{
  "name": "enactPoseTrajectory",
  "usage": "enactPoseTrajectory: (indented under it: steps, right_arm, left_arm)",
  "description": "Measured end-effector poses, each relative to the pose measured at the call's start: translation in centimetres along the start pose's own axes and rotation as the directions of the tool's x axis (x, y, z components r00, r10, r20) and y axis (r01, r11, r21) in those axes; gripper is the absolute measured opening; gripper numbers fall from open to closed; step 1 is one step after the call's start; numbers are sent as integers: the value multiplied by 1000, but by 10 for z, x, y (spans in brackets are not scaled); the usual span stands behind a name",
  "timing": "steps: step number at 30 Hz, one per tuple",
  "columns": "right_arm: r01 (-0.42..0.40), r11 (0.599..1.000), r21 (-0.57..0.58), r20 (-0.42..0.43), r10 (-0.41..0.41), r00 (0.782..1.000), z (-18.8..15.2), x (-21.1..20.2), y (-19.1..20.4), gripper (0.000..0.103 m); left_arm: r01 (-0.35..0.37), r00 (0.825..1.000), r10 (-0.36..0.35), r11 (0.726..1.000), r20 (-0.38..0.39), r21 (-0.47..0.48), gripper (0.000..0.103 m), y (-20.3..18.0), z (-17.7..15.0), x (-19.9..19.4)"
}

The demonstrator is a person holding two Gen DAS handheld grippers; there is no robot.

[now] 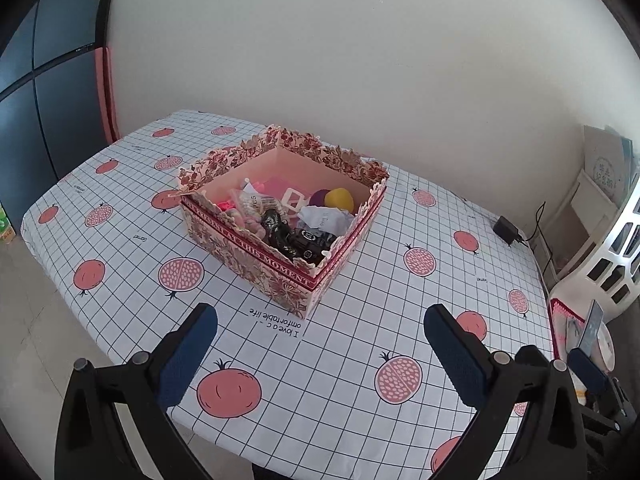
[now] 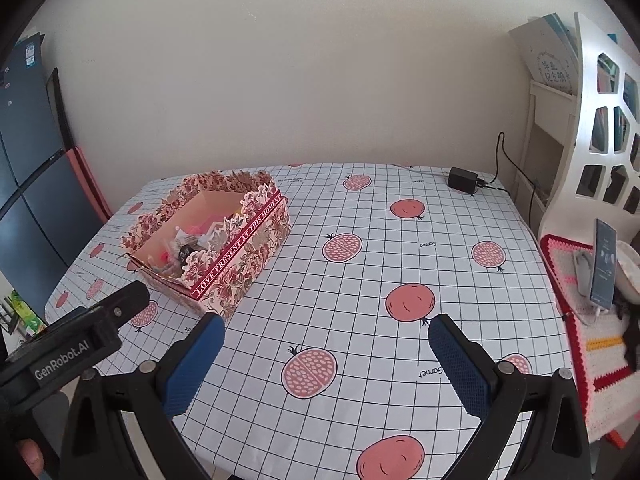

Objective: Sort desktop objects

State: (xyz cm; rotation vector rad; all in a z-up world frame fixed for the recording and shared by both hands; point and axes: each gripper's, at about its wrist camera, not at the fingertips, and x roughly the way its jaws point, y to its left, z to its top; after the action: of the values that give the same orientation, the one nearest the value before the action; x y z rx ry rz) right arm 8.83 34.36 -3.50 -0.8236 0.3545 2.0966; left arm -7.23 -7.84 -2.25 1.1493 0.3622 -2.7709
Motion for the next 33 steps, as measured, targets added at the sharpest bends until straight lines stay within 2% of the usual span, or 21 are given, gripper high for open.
enactPoseTrajectory:
  steps: [10, 28, 33]
  right_arm:
    - [1, 1000, -15, 82, 0, 997, 1, -21, 7, 103]
    - [-13, 998, -66, 183, 25, 983, -8, -53, 22, 103]
    - [-7, 997, -79, 191, 22, 981, -8, -55, 25, 103]
  left_arm:
    - [-8, 999, 10, 999, 38, -34, 103, 14, -5, -8]
    - [-4, 990, 0, 1000, 140, 24, 103, 4, -14, -38]
    - [-85, 986, 77, 995, 147, 49, 103, -1, -19, -42]
